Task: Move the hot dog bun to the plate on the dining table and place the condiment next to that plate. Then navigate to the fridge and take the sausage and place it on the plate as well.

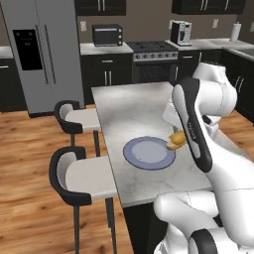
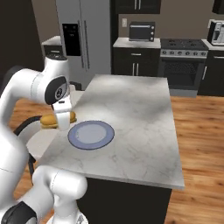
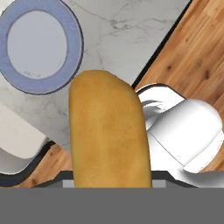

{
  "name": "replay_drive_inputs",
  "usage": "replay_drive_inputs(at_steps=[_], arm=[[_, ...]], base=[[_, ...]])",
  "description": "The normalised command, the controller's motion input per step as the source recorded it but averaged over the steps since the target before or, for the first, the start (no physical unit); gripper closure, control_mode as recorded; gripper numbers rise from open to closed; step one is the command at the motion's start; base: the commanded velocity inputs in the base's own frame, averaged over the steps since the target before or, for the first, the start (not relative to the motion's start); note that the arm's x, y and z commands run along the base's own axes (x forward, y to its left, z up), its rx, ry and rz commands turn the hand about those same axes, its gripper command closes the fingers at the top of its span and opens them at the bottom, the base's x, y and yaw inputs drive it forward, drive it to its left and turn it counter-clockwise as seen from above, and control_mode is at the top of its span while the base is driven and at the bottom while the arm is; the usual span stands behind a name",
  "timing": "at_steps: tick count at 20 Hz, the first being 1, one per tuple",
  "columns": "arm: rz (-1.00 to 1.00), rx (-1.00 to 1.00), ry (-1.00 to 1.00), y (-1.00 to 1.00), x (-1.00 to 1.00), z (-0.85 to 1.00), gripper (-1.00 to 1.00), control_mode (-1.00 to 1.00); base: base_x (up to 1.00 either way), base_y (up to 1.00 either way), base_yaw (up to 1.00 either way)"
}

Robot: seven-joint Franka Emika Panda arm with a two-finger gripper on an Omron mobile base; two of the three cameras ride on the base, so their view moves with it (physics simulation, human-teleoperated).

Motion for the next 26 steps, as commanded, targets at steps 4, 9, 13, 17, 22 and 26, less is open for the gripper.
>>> replay_drive_inputs(at_steps=[4, 9, 13, 17, 22, 26], arm=[[0.0, 0.02, 0.02, 0.0, 0.92, -0.02, 1.0, -1.0], [0.0, 0.0, 0.04, 0.0, 0.88, -0.27, 1.0, -1.0], [0.0, 0.0, 0.0, 0.0, 0.67, -0.65, 1.0, -1.0], [0.0, -0.01, 0.0, 0.0, 0.52, -0.74, 1.0, -1.0], [0.0, 0.0, 0.0, 0.0, 0.29, -0.66, 1.0, -1.0], [0.0, 0.0, 0.04, 0.0, 0.22, -0.41, 1.0, -1.0]], base=[[0.0, 0.0, 0.0], [0.0, 0.0, 0.0], [0.0, 0.0, 0.0], [0.0, 0.0, 0.0], [0.0, 0.0, 0.0], [0.0, 0.0, 0.0]])
